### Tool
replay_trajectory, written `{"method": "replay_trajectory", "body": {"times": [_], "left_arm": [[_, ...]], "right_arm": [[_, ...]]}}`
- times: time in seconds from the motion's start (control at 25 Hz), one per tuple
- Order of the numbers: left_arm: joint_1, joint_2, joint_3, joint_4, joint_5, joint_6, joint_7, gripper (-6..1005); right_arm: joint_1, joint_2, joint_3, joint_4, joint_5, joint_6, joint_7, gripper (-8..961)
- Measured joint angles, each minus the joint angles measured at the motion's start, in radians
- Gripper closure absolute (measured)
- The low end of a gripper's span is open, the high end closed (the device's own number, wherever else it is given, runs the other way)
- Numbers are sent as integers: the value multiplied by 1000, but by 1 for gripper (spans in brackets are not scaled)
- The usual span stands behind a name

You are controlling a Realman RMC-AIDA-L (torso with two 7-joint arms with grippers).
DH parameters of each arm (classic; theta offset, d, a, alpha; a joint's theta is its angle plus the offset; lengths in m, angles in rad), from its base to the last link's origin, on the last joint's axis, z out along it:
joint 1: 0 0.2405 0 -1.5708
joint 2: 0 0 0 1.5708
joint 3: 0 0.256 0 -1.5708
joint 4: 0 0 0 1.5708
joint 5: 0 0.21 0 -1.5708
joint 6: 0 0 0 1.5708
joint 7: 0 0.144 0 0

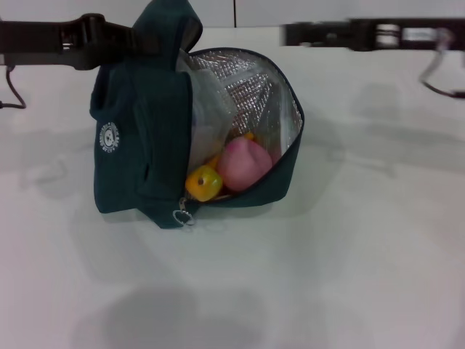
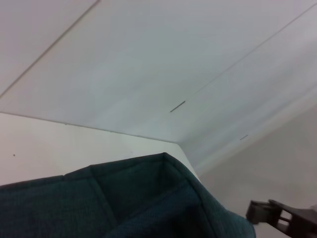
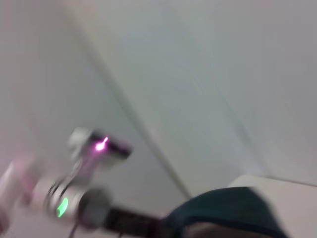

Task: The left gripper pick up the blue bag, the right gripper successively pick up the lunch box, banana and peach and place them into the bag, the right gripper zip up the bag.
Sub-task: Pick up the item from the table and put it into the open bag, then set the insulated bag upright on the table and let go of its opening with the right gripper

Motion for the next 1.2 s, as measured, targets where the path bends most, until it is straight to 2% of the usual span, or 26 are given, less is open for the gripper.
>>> {"method": "replay_trajectory", "body": {"times": [0.16,0.28,0.32,0.36,0.44,0.68,0.84,1.2], "left_arm": [[0,-3,2,0,2,0,4,964],[-2,-7,6,0,2,2,6,964],[-4,-9,7,0,2,3,7,964],[-5,-10,7,0,2,4,8,964],[-7,-11,7,0,3,4,9,964],[-9,-11,8,0,6,1,11,964],[-10,-11,8,0,6,0,16,964],[-10,-11,9,0,7,7,17,964]], "right_arm": [[-85,-12,58,39,0,7,120,283],[-106,-13,69,128,4,18,138,276],[-106,-13,69,128,4,18,138,279],[-98,-9,68,240,7,39,133,281],[-83,-2,61,302,6,59,120,286],[-12,18,-22,412,10,152,76,335],[12,19,-57,426,12,169,56,372],[-11,17,-72,425,99,157,-28,455]]}}
